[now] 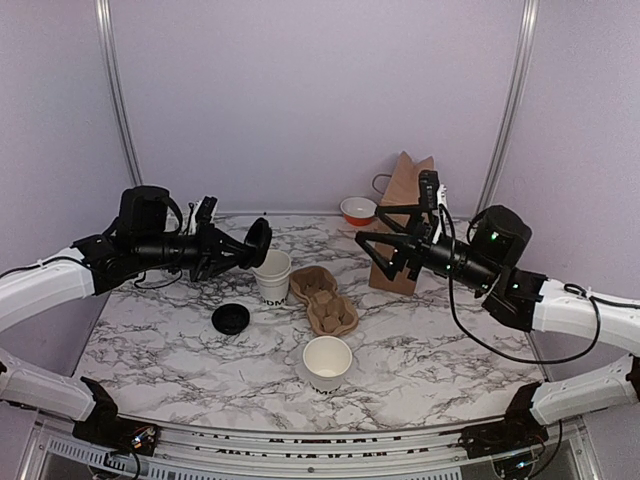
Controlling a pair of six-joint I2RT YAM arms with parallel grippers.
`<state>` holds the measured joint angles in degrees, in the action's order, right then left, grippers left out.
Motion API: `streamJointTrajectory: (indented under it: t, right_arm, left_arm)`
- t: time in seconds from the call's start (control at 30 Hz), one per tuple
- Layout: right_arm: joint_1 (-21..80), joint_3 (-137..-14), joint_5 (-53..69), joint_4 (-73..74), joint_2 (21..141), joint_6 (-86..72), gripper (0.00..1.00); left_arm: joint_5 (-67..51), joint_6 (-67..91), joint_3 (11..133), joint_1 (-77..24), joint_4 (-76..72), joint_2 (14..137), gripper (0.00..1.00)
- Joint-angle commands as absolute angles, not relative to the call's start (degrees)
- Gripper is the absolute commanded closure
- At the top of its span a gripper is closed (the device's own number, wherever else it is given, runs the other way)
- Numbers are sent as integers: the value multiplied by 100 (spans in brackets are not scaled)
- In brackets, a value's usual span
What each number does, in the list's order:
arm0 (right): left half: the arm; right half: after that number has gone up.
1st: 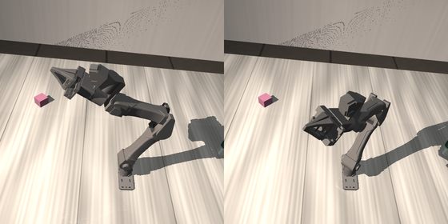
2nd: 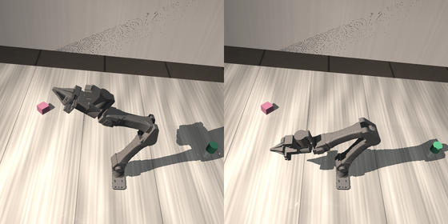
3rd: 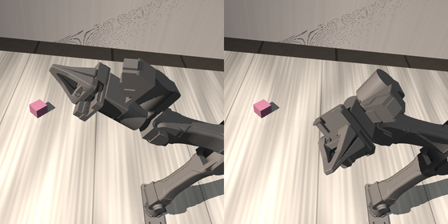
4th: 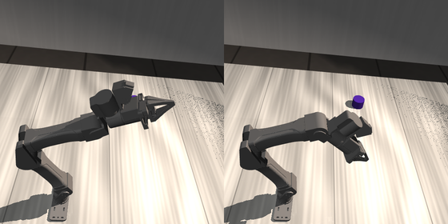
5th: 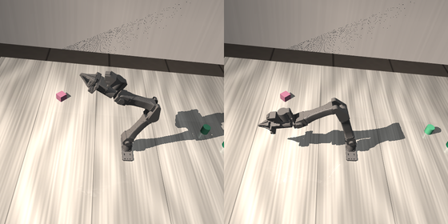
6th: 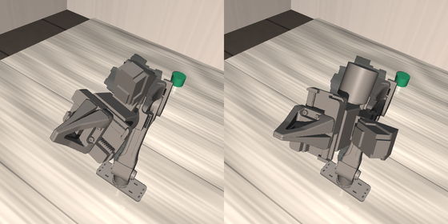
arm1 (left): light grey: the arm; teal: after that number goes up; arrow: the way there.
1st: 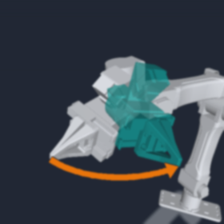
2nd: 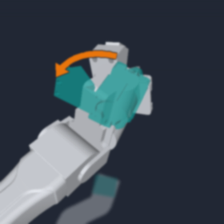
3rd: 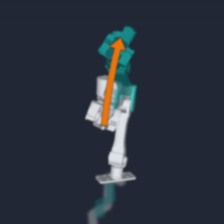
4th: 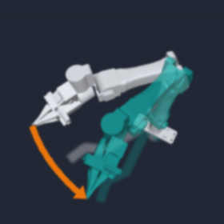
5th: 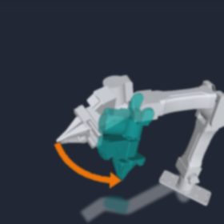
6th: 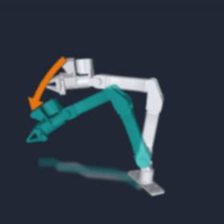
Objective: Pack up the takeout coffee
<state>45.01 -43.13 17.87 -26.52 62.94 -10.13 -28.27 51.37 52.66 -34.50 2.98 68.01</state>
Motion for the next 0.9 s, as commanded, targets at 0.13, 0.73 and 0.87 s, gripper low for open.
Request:
streamJointTrajectory:
  t: [0.13,0.73,0.87]
  right_arm:
    - [5225,-4533,2007,-3739,6759,-464,4]
    - [5959,-4888,1469,-3744,7070,205,4]
    - [5959,-4876,1466,-3970,7114,149,4]
  left_arm:
    - [-3758,5591,5786,-4031,-945,7193,86]
    - [-4104,5595,6352,-4660,-1251,7589,86]
    - [-4113,5695,6400,-4722,-1367,7651,86]
